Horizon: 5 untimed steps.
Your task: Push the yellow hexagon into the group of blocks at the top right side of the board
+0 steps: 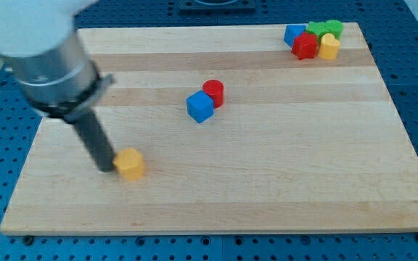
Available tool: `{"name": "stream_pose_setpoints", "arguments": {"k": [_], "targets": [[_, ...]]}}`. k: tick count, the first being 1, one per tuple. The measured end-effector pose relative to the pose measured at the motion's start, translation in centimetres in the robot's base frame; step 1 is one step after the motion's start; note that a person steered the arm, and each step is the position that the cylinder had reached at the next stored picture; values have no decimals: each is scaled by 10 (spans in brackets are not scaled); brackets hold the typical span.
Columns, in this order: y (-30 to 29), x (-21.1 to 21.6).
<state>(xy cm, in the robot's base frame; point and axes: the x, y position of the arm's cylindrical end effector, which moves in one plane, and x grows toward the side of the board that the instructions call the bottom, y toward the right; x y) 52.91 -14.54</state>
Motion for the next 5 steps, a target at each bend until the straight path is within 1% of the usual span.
{"name": "stream_pose_setpoints", "arguments": {"k": [1,2,3,4,5], "targets": [[78,10],[145,10],[196,11],[178,45],[184,81]]}}
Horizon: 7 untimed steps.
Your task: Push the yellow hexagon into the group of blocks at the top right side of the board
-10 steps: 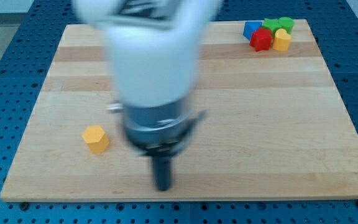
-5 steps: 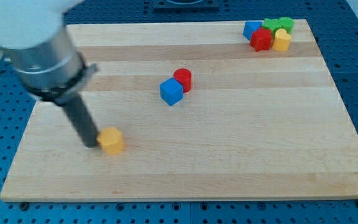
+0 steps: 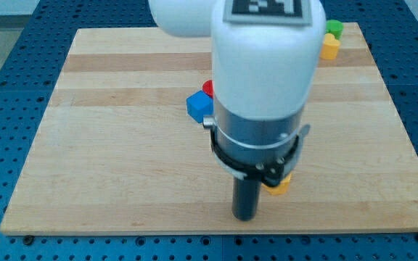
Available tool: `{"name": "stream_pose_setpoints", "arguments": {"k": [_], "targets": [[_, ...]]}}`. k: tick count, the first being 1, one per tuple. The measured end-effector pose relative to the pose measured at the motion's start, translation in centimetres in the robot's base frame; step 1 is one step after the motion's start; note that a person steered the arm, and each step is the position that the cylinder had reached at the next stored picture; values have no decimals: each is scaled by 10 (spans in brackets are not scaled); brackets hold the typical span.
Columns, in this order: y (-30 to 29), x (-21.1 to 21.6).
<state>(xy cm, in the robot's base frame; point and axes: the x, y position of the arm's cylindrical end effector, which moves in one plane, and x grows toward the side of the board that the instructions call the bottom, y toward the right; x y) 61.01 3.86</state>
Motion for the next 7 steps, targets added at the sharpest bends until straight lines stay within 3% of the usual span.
{"name": "stream_pose_setpoints", "arguments": {"k": [1,3,7], "targets": [[38,-19],[42,-81],[82,-245]]}}
